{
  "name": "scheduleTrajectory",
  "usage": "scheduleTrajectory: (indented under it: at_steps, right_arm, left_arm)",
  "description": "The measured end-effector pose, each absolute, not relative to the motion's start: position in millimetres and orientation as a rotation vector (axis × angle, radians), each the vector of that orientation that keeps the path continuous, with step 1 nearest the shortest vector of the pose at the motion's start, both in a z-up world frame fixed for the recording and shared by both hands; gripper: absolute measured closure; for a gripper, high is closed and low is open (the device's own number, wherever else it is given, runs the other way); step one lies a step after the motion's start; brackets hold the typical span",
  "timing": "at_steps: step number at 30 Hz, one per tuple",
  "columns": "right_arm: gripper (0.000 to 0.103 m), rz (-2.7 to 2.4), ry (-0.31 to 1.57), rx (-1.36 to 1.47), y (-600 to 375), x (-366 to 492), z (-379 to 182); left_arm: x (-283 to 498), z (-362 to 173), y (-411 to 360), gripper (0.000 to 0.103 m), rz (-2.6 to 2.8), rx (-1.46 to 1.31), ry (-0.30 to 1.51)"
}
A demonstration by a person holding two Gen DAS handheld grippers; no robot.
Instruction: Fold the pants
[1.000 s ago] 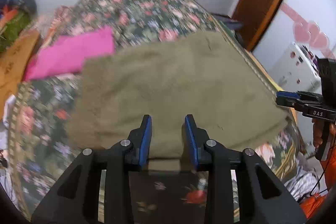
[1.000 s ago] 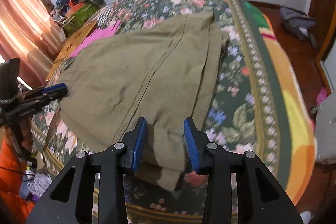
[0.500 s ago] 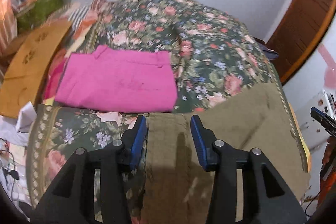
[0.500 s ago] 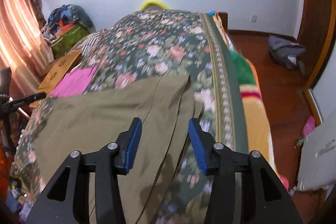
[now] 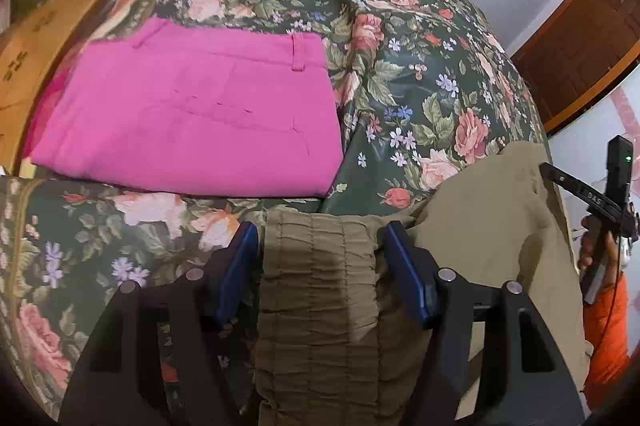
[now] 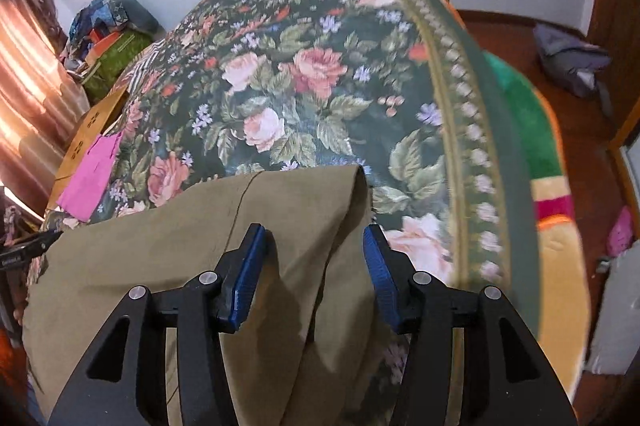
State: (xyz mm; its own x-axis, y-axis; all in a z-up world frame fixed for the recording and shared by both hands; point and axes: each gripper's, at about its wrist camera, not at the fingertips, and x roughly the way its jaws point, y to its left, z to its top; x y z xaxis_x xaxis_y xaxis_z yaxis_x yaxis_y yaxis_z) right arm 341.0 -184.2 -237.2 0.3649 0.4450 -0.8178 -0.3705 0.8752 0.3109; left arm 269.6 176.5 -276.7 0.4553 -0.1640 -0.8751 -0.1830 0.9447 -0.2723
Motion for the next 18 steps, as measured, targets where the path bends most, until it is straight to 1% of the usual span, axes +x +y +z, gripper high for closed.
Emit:
scheduleTrajectory:
  at_steps: [1, 2, 3, 4, 5, 6, 12, 18]
  right_arm:
    - [0.057, 0.543, 1.072, 0.100, -184.6, 342.4, -239.6]
    - [0.062, 0.553, 1.070, 0.111, -184.8, 343.0, -240.5]
    - [0.072, 0.571, 1.064, 0.120, -184.4, 343.2, -240.7]
    - [0.076, 0.589, 1.063, 0.119, -182.8, 342.6, -240.4]
    - [0.078, 0.586, 1.053, 0.100, -180.8, 342.9, -238.9]
    - [0.083, 0.583, 1.040, 0.078, -178.4, 341.8, -237.8]
    - [0.095, 0.538, 0.946, -0.066, -169.2, 327.2, -226.1]
    - [0.094, 0.490, 0.937, -0.137, -170.8, 333.1, -225.0]
  left_arm:
    - [269.9, -277.3, 175.3, 0.038, 0.010, -0.349, 1.102]
    - [269.3, -277.4, 173.2, 0.039, 0.013, -0.335, 1.093]
    - [268.6, -277.3, 171.5, 0.042, 0.014, -0.327, 1.086]
    - [267.7, -276.8, 169.8, 0.044, 0.020, -0.317, 1.079]
    - [266.2, -276.1, 168.0, 0.045, 0.027, -0.308, 1.070]
    - [264.2, -275.2, 165.9, 0.047, 0.038, -0.294, 1.060]
    - [259.8, -273.0, 160.4, 0.048, 0.081, -0.236, 1.029]
    - [263.7, -271.9, 162.9, 0.048, 0.081, -0.229, 1.039]
